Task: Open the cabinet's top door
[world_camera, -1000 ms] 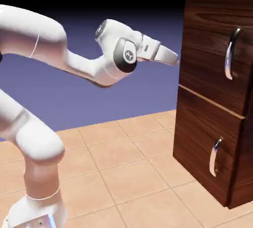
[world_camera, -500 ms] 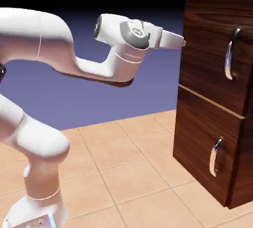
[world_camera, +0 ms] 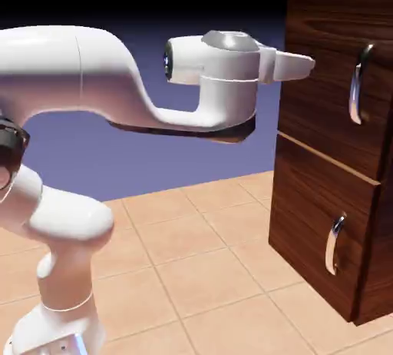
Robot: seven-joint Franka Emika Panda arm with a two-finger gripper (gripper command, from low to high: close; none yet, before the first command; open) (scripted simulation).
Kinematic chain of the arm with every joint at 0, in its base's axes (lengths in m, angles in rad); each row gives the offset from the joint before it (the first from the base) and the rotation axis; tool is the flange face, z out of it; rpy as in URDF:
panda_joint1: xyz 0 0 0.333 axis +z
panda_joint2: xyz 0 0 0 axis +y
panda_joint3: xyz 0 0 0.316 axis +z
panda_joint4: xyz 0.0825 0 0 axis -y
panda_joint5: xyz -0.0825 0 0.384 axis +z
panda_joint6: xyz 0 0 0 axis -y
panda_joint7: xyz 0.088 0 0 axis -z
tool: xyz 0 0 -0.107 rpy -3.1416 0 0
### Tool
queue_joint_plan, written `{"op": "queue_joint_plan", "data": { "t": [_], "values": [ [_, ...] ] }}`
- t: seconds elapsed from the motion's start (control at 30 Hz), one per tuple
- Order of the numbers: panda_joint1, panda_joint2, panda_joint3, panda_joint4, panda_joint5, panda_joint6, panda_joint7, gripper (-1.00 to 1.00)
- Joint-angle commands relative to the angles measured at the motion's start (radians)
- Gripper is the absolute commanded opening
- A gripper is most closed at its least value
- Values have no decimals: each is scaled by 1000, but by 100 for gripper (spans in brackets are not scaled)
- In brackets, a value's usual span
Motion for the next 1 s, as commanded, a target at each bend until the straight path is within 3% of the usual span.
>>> {"op": "queue_joint_plan", "data": {
  "t": [0.0, 0.4, 0.63, 0.67, 0.97],
  "values": [
    [16, -4, -17, 12, -44, 1, 33, 0],
    [201, -53, -224, 154, -563, 15, 427, 0],
    [398, -2, -358, 292, -569, 1, 428, 0],
    [398, -2, -358, 292, -569, 1, 428, -100],
    [108, 57, -149, 89, -451, -137, 437, -100]
  ]
}}
